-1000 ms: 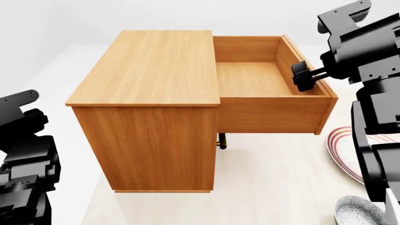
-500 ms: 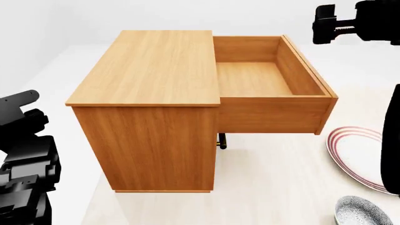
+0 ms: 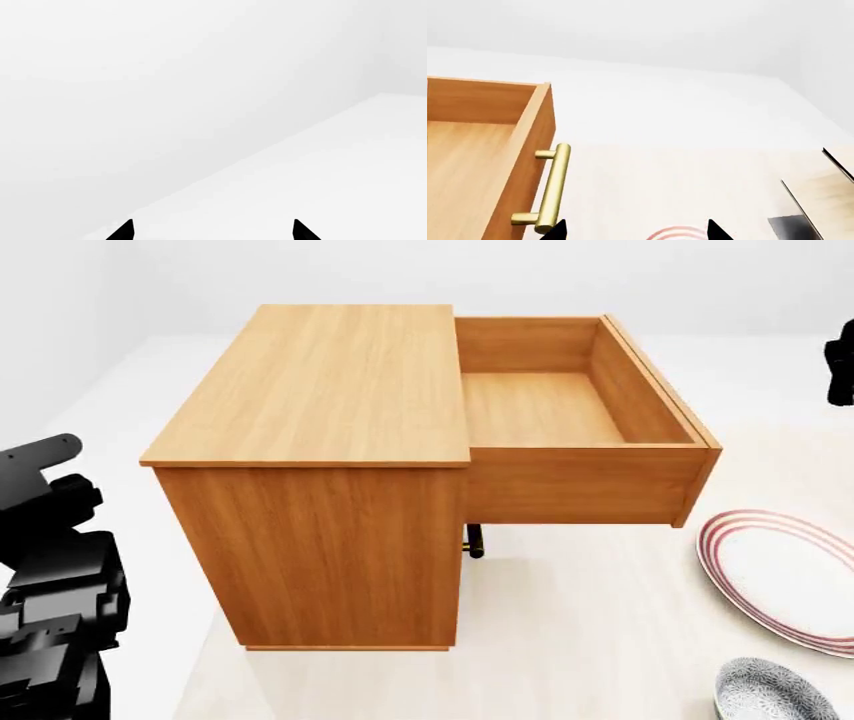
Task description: Open the top drawer of the cabinet and put the bowl in it.
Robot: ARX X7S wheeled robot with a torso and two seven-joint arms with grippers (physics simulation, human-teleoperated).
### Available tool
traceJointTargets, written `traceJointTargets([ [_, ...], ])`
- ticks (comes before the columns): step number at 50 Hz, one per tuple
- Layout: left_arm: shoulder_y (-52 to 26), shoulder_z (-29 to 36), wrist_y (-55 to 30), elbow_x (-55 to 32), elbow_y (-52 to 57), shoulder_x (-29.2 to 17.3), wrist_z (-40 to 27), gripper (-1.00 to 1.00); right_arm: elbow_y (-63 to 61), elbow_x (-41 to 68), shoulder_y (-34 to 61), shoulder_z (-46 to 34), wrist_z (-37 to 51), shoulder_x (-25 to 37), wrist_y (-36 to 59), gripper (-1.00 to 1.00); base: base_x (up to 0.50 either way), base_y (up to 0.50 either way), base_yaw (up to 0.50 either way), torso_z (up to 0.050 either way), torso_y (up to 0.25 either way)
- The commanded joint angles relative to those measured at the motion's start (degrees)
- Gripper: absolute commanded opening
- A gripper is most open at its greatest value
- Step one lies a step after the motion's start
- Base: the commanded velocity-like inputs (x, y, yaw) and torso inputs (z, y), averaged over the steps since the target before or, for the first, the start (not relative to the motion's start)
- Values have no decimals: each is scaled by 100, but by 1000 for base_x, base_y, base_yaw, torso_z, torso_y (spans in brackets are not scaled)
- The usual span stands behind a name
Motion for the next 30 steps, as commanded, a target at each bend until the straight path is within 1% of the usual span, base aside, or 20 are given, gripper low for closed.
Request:
traceJointTargets([
  [1,3,-8,14,3,0,3,-4,100,-800,-1081,-1585,319,-1514,751,572,100,0,0,0,0,0],
  [3,6,-8,17,2,0,4,-4,100,-880,-2215,-2017,539,-2569,619,571,100,0,0,0,0,0],
  [5,7,-4,14,5,0,1,-10,100,-1019,-2823,-2506,727,-3295,598,566,100,0,0,0,0,0],
  [7,0,-2,10,5,0,-1,-14,100,-1138,-3050,-2889,879,-3629,608,551,100,0,0,0,0,0],
  [10,-18,4,14,5,0,4,-13,100,-1369,-3171,-3439,1112,-3890,591,518,100,0,0,0,0,0],
  [18,18,1,19,2,0,7,-25,100,-1538,-3184,-4461,1742,-3783,396,103,100,0,0,0,0,0],
  [22,26,-10,17,-3,0,10,-22,100,-1483,-3137,-4787,1981,-3654,260,-115,100,0,0,0,0,0],
  [30,43,-8,21,3,0,18,-26,100,-1376,-3151,-5330,2021,-3410,212,-546,100,0,0,0,0,0],
])
